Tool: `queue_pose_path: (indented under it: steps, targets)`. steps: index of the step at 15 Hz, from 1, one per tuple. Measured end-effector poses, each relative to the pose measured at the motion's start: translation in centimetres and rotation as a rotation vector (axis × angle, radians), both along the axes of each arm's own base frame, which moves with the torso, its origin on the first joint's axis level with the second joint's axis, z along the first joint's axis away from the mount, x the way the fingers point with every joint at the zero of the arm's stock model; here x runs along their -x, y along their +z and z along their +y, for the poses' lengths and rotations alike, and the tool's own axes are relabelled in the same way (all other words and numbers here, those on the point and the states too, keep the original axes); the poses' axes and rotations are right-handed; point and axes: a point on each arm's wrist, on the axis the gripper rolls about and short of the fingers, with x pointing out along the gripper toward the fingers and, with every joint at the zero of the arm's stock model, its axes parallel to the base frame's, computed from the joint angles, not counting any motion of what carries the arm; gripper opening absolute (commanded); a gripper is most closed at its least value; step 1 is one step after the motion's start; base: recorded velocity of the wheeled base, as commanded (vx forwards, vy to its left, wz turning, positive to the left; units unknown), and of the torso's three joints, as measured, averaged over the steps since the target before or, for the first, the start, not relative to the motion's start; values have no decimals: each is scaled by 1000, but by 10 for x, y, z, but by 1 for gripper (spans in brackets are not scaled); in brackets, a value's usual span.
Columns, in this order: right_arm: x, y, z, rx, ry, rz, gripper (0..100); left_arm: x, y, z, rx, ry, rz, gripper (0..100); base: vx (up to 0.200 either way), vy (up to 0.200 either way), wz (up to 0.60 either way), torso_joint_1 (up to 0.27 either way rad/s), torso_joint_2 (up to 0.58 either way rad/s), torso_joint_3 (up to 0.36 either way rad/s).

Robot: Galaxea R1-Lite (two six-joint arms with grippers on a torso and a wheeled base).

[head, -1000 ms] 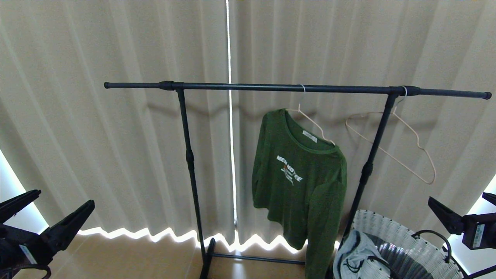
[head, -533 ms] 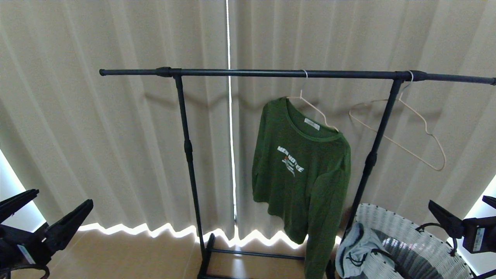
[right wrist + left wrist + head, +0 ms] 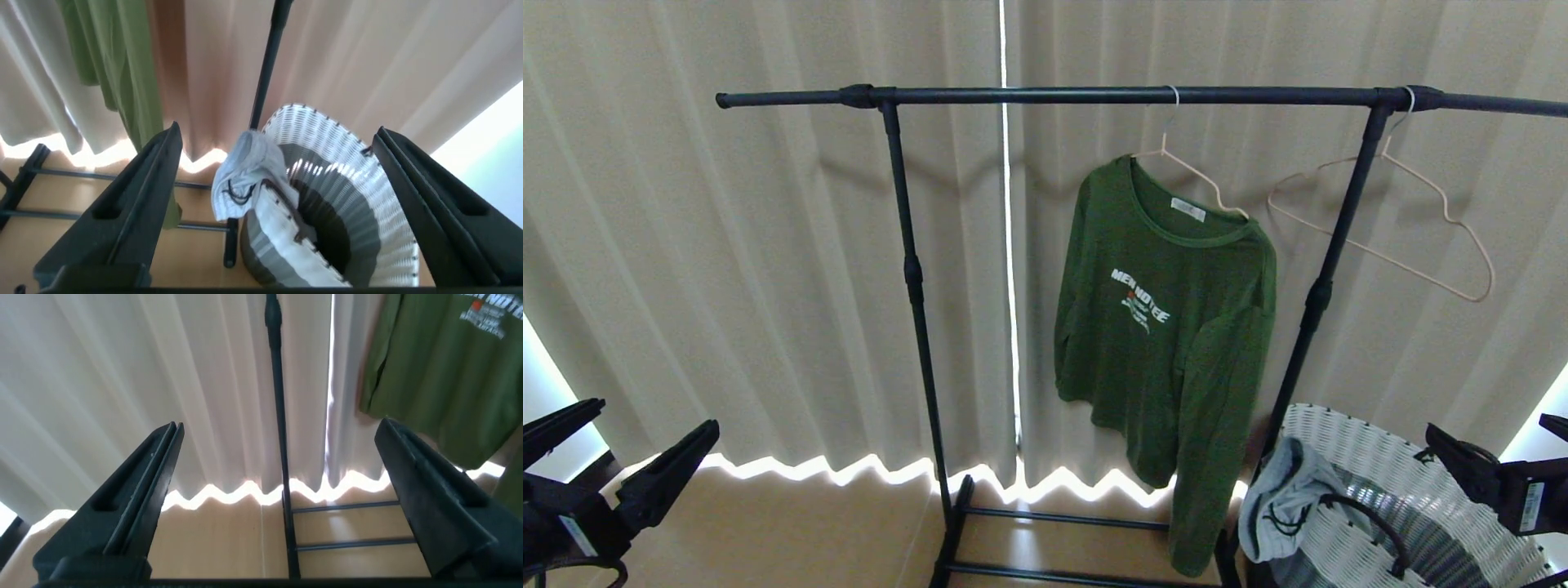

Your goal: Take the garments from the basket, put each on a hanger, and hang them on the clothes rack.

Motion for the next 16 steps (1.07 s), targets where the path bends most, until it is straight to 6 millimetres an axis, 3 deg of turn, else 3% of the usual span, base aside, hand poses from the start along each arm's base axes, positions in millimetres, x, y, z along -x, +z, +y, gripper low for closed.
queue_pose_path:
  steps: [9, 16]
  targets:
    - [1, -3, 0, 1, -2, 12, 100, 1, 0, 0, -4, -1, -3, 100, 0, 0, 0, -141, 443, 291]
    - [0, -5, 0, 10, 3, 27, 100, 2, -4, -1, -29, -12, 10, 100, 0, 0, 0, -9, 39, 27]
